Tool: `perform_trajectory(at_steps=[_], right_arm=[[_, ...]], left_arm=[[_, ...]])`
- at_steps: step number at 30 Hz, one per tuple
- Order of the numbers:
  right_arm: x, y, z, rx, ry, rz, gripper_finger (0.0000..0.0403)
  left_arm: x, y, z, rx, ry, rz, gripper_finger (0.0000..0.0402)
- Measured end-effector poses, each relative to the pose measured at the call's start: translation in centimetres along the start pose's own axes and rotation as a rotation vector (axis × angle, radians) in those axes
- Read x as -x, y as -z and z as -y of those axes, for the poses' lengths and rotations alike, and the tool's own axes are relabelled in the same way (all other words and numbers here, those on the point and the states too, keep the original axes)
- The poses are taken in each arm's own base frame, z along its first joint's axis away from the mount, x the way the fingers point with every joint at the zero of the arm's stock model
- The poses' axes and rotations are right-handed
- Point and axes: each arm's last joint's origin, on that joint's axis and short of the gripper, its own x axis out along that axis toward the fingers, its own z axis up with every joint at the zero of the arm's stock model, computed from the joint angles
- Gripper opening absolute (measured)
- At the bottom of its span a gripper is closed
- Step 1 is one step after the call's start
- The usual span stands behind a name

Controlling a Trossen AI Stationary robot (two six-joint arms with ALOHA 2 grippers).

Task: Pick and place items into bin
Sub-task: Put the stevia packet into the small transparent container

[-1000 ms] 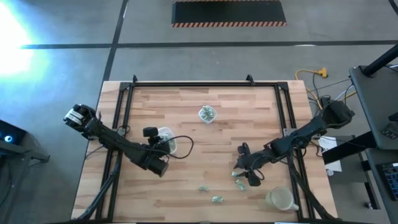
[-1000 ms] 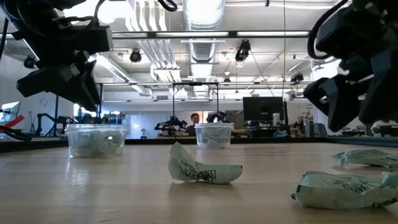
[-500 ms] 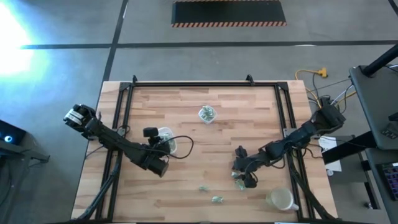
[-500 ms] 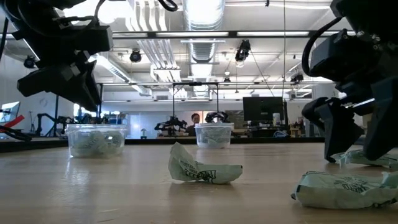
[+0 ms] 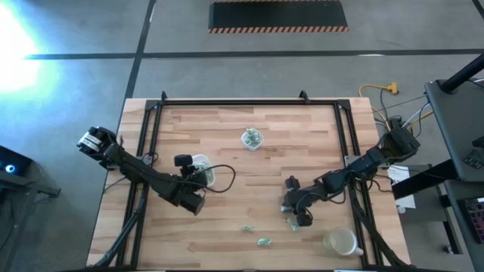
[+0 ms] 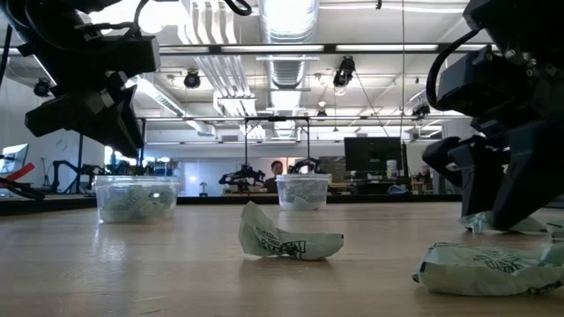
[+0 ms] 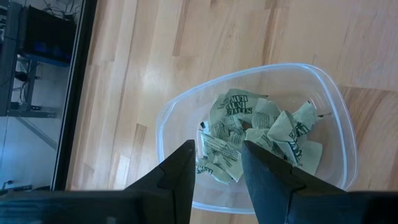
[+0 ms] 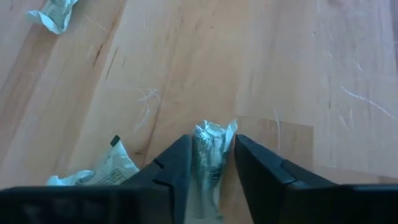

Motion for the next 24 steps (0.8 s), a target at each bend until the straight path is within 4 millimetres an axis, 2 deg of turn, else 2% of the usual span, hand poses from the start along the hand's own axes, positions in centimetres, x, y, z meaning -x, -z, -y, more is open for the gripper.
perform_trajectory(at_steps=[6,11,19,24], right_arm=[[0.0,0.0,0.0,0.058,0.001,0.001,0.0056],[0.0,-0.6,-0.2,0.135,0.007,0.009,0.0021],[0.3,-3.7,-0.8,0.336,0.095,0.117,0.0014],[0.8,-6.3,-0.5,0.481,0.246,0.186,0.0015]], left_arm=[[0.0,0.0,0.0,0.0,0.0,0.0,0.0115],[0.0,0.0,0.0,0.0,0.0,0.0,0.0115],[0.0,0.0,0.0,0.001,0.001,0.0,0.0115],[0.0,0.0,0.0,0.004,0.002,0.002,0.0115]])
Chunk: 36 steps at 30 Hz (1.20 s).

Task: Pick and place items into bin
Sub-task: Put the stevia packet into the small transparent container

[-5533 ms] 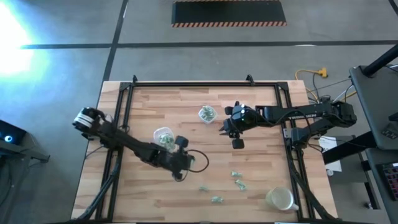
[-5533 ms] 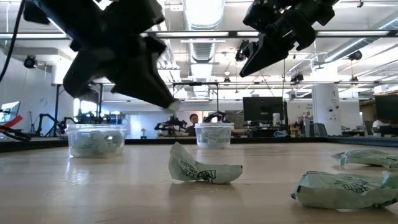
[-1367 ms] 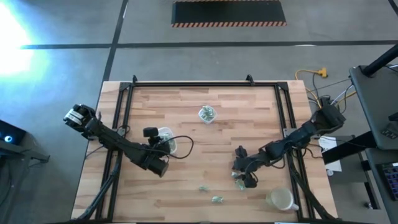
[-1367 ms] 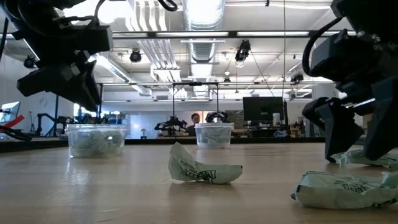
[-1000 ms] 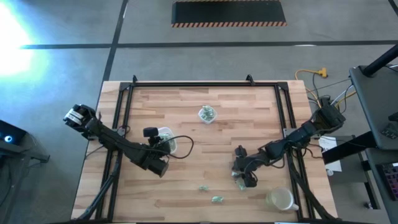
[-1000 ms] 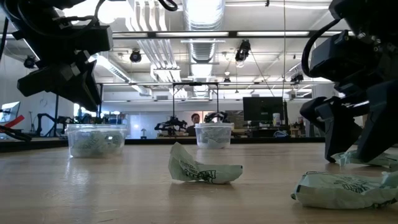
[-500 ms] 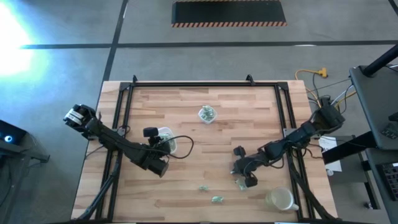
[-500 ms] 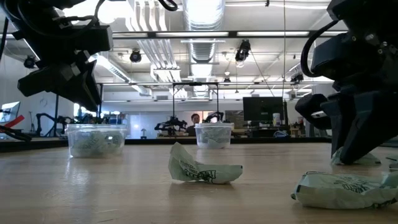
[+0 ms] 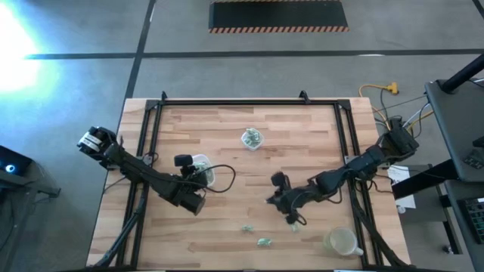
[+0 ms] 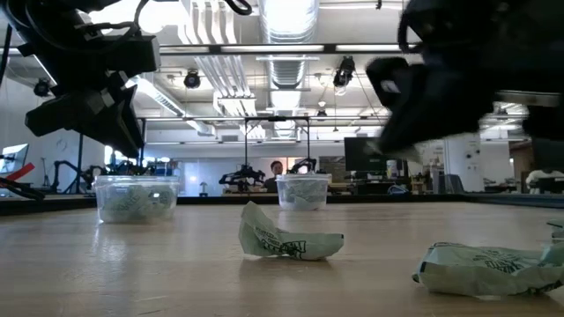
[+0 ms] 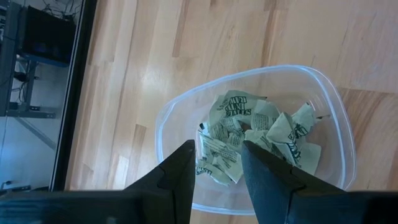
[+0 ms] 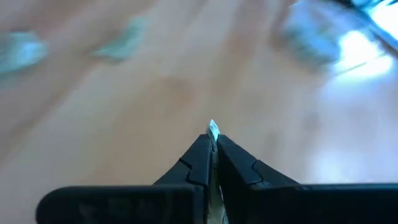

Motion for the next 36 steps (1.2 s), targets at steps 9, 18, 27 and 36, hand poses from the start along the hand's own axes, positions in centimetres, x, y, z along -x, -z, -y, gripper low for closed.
perform_trajectory(at_steps=[9,18,27,36], right_arm=[[-0.5,-2.8,7.2,0.01,0.307,0.007,0.0015],[-0.2,0.9,16.9,-0.239,0.436,-0.04,0.0015],[-1.2,5.6,22.1,-0.398,0.3,0.068,0.0015],[-3.8,7.1,22.9,-0.384,0.285,0.062,0.0015]], left_arm=[[0.0,0.0,0.0,0.0,0.001,0.001,0.0115],[0.0,0.0,0.0,0.0,0.001,0.002,0.0115],[0.0,0.0,0.0,-0.007,-0.004,0.007,0.0115],[0.0,0.0,0.0,-0.007,-0.005,0.007,0.0115]])
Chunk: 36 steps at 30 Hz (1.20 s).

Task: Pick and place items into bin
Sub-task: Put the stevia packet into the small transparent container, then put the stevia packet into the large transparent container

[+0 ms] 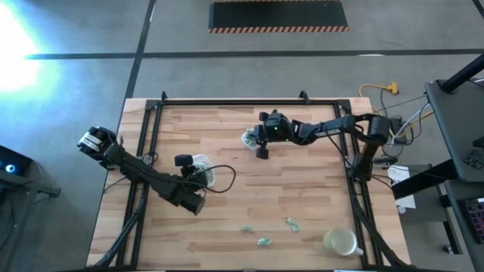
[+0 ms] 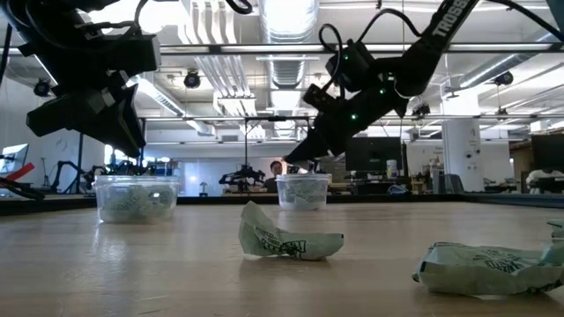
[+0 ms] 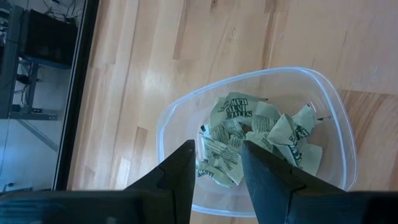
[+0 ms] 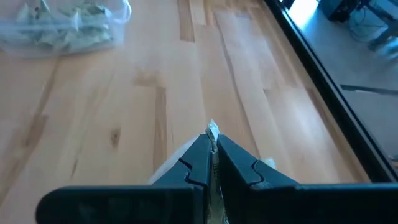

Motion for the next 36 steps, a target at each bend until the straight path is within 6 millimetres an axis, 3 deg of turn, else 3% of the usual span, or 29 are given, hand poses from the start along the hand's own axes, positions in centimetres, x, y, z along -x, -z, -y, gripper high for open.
perform_trajectory(at_steps=[15,27,36], right_arm=[[0.1,-0.3,0.1,-0.061,-0.005,-0.031,0.0019],[0.5,-0.2,0.0,-0.036,-0.015,-0.061,0.0134],[3.8,-3.4,-1.3,0.033,-0.045,-0.002,0.0164]], left_arm=[[-0.1,0.1,0.0,-0.002,-0.002,-0.002,0.0115],[-0.1,0.2,0.0,-0.004,-0.002,-0.003,0.0115],[-0.2,0.1,0.1,0.011,0.004,0.003,0.0115]])
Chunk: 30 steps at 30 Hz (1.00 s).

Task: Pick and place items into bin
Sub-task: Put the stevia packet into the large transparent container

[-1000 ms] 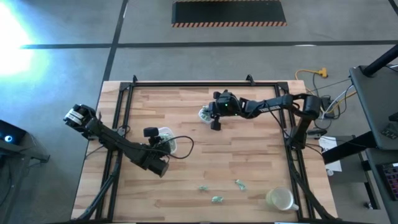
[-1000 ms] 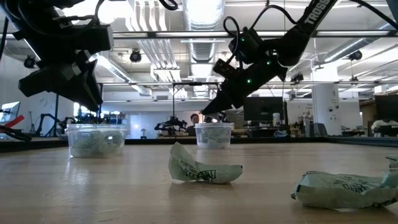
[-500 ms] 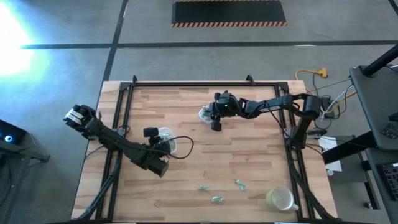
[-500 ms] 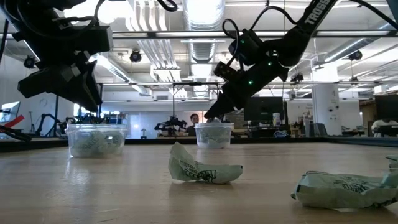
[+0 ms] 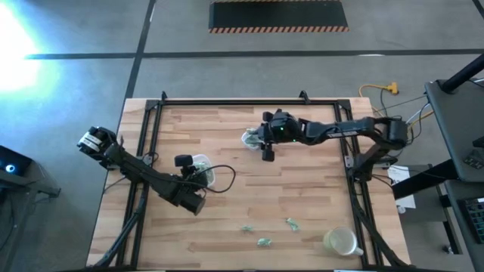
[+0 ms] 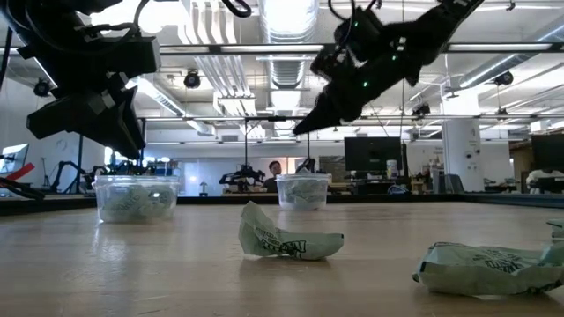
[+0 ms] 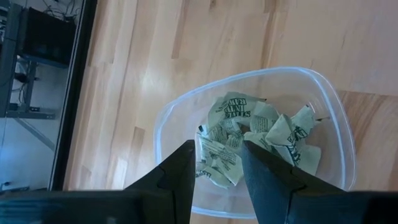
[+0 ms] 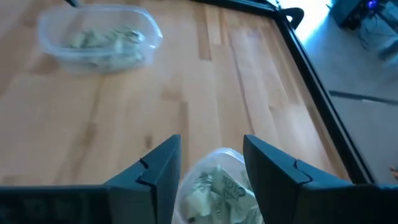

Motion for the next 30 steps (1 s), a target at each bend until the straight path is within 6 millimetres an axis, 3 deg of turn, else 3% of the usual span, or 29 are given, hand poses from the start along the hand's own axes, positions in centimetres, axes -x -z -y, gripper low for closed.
perform_trajectory(at_steps=[7,14,18,24,30], right_arm=[[3.3,-1.9,-2.2,0.041,-0.055,0.036,0.0154],[5.6,-2.2,-3.9,0.067,-0.111,0.016,0.0139],[6.0,-2.2,-4.5,0.077,-0.136,0.002,0.0132],[5.9,-2.0,-5.0,0.083,-0.153,-0.014,0.0125],[5.7,-1.7,-5.1,0.083,-0.168,-0.036,0.012]], left_arm=[[0.4,-0.4,0.1,-0.005,0.02,0.011,0.0114],[2.3,-2.0,1.1,-0.013,0.097,0.125,0.0114],[3.3,-3.4,2.8,-0.096,0.227,0.3,0.0114],[4.2,-5.2,5.5,-0.331,0.56,0.598,0.0114],[2.9,-5.3,7.5,-0.454,0.613,0.689,0.0114]])
